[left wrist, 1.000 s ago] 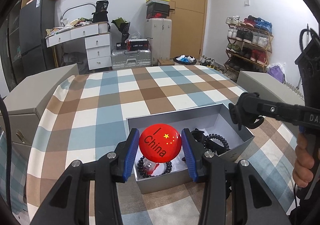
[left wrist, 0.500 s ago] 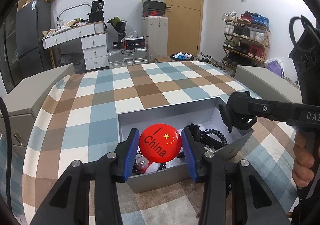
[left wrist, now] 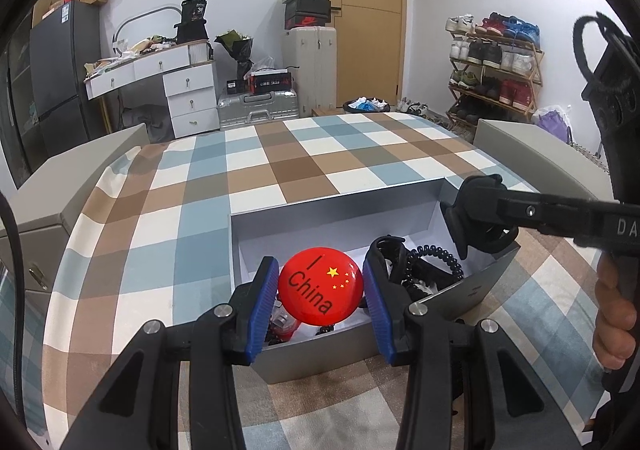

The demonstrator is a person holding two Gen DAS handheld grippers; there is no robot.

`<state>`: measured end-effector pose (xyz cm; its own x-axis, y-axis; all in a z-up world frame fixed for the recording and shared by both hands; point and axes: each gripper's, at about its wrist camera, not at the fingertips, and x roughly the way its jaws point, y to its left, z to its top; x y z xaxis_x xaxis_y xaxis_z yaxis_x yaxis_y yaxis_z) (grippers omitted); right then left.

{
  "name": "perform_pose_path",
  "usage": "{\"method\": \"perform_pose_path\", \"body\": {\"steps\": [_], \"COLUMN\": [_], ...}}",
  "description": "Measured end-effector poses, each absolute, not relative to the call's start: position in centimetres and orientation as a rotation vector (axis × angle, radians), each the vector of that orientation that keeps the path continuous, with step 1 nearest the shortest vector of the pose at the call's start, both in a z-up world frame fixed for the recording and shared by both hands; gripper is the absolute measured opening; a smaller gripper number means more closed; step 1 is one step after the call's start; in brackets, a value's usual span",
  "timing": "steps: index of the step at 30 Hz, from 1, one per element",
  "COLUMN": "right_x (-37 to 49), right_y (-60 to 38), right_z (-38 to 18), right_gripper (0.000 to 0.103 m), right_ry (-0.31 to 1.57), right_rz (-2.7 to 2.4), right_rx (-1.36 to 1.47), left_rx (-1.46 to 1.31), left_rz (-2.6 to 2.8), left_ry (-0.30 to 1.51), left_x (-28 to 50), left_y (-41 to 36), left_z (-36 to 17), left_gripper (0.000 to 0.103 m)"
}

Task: Organize jewelry
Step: 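Lower both items into the box and open both grippers, then withdraw both grippers toward the claw clip and pacifier on the table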

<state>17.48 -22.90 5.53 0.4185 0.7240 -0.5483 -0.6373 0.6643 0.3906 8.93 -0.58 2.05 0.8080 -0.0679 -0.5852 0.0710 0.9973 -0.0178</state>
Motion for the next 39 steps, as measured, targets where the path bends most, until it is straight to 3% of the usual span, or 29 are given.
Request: {"method": "perform_pose_path", "body": {"steps": [26,29,31,35,37,39], "right_x": [17.8,17.7,17.5,17.1,17.0,16.8], "right_y": [-22.8,-22.9,-23.0,-23.4,-23.6,-24.0], "right_z": [5.3,5.5,5.7,6.1,6.2,6.2], "right_gripper": [0.033,0.044,0.053,0.075,0.086,0.093], "right_ry": [0.773,0.769,0.75,0.728,0.726,0.728], "right_rz": [0.869,0.87,0.87,0.872,0.867,0.851], "right_rx": [0.139,0.136,0.128,0.119,0.109,0.074], "left_rx": [-0.005,-0.005,-0.016,-0.047,-0.063,-0.068], "left_rz": [-0.078,-0.067,-0.057,-0.09,-0.09,-0.089], "left_ry": [0.64,0.652,0.648,0.635,0.638,0.65], "left_x": [9.0,9.1,8.9,8.5,8.2,8.1], "left_y": [-0.8,-0.7,-0.5,-0.3,0.0,0.1], "left_z": [2.1,2.1,2.3,3.0,3.4,3.4], "left_gripper": [0.038,0.045,0.061,0.073,0.086,0.087]}}
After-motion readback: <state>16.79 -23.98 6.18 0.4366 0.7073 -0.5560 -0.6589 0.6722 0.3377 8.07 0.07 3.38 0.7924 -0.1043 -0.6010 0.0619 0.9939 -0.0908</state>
